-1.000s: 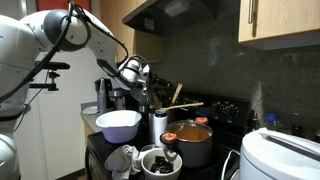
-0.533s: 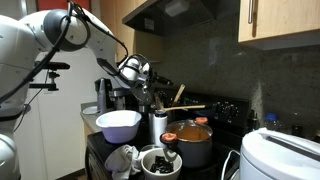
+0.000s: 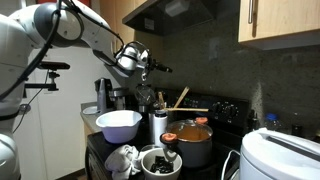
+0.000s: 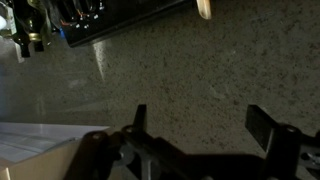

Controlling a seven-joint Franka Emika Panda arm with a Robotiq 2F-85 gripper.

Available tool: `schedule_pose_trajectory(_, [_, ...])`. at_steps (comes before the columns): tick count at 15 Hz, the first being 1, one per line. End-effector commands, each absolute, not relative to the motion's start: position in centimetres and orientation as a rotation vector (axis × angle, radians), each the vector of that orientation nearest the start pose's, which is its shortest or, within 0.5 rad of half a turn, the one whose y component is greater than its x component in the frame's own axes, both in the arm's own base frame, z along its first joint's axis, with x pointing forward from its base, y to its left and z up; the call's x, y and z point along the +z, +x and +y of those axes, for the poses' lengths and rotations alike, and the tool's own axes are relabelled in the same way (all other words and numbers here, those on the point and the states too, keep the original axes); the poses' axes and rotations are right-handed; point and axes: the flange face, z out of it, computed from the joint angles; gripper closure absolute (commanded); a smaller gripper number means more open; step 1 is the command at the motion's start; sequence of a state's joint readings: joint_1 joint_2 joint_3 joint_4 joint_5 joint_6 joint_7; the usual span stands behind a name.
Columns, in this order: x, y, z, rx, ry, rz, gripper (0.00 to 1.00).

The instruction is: Put the wooden spoon in the utensil holder

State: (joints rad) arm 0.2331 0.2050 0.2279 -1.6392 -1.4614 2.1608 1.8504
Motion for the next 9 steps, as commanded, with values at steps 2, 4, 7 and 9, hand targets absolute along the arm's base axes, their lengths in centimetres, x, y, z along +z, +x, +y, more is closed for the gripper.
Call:
schedule_pose_trajectory(2, [60.6, 60.5, 24.7, -1.88, -2.634, 0.88, 0.0])
schedule_pose_trajectory(4, [62.4, 59.3, 24.9, -1.752, -2.669, 0.821, 0.0])
schedule_pose_trajectory(7, [64.7, 57.4, 24.7, -1.61, -2.714, 0.75, 0.0])
schedule_pose_trajectory(9, [66.4, 56.0, 24.2, -1.543, -2.747, 0.719, 0.0])
